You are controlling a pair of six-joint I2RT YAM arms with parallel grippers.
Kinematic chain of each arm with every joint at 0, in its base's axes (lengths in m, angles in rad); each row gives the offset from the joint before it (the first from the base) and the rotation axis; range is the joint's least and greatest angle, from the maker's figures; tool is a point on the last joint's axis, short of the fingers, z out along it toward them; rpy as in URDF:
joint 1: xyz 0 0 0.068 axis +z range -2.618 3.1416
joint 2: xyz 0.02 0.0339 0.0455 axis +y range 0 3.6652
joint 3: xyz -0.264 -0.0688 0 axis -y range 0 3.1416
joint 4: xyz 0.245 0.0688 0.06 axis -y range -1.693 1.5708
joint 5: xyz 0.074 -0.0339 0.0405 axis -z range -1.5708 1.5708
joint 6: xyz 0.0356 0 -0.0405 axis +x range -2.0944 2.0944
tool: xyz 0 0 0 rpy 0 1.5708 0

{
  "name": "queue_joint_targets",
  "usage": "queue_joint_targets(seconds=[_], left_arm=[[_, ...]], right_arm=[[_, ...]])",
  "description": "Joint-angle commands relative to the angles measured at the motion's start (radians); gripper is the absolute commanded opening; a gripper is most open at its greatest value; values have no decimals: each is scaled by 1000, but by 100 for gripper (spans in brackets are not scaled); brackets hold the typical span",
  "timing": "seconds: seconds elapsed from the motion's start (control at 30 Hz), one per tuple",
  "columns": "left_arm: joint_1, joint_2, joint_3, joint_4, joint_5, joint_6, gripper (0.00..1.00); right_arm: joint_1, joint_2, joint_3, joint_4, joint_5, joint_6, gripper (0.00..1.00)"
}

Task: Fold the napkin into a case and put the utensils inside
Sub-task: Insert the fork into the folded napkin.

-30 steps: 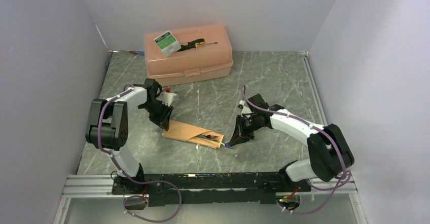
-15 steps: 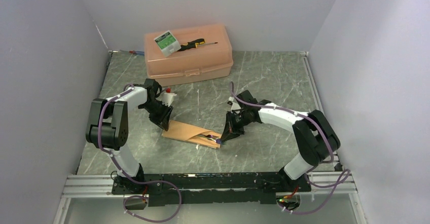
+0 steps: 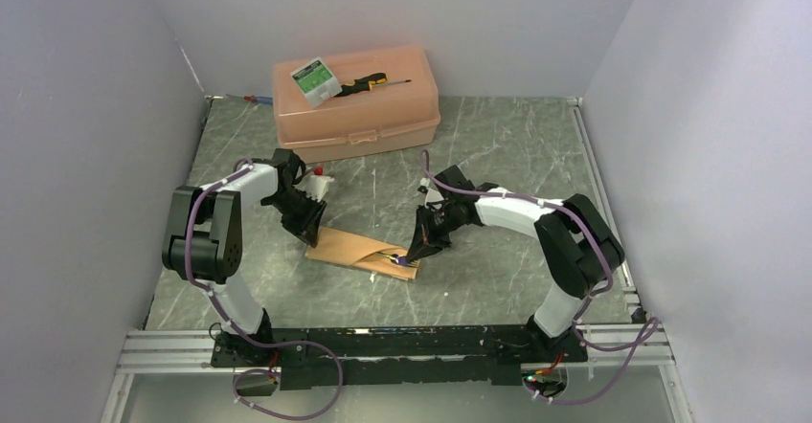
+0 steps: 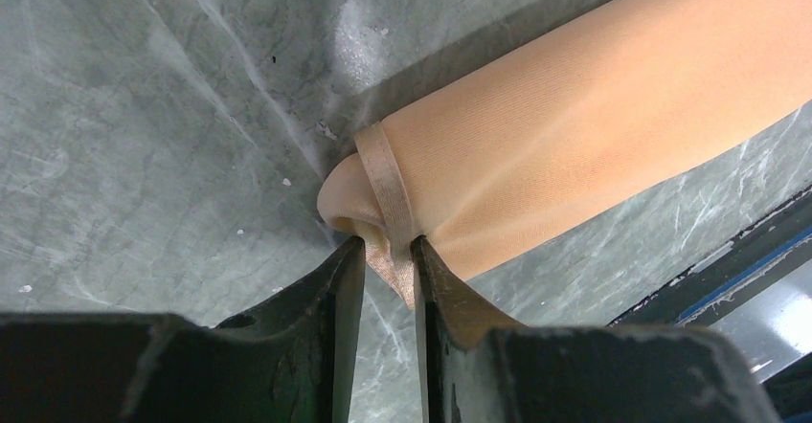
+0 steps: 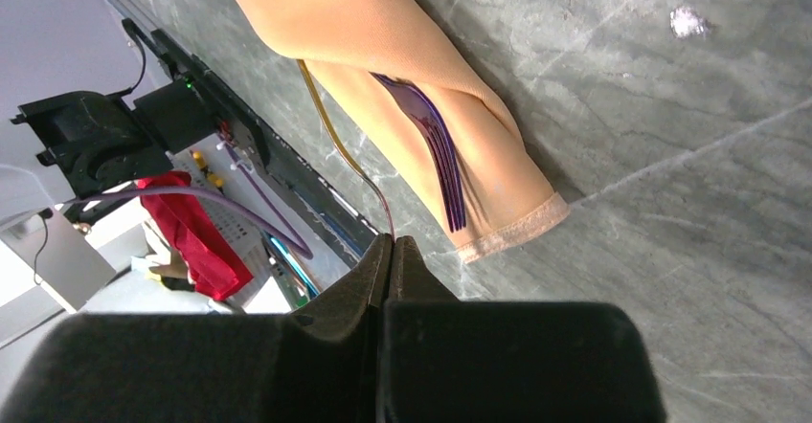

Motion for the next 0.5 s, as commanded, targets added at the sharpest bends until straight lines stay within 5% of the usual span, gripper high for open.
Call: queue_joint_targets(seconds=[0.0,0.37,0.47], left_arm=[[2,11,11,-21,2,19,30],[2,9,16,-30,1,23,29],[3,6,14,-31,-4,22,28]], right_arm=[[10,46,58,29,2,-18,0],[30,128,113,22,-10,-48,0],[30,140,119,19,-11,-55,15]])
